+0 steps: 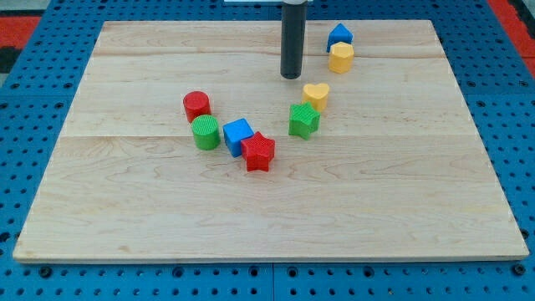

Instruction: Separate the yellow heart and green star

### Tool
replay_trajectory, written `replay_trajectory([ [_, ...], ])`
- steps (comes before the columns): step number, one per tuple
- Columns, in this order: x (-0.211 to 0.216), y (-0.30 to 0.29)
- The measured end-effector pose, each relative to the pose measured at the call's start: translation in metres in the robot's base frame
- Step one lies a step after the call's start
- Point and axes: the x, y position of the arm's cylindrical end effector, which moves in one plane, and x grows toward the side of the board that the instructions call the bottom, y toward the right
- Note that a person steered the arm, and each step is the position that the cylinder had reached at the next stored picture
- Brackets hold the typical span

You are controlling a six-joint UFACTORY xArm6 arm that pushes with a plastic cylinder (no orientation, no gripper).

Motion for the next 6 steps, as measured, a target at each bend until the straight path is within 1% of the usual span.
replay_trajectory([
  [1, 0.026, -0.012],
  [2, 0.052, -0.004],
  [3, 0.063, 0.027],
  [4, 0.063, 0.039],
  [5, 0.066, 0.040],
  [6, 0.095, 0.059],
])
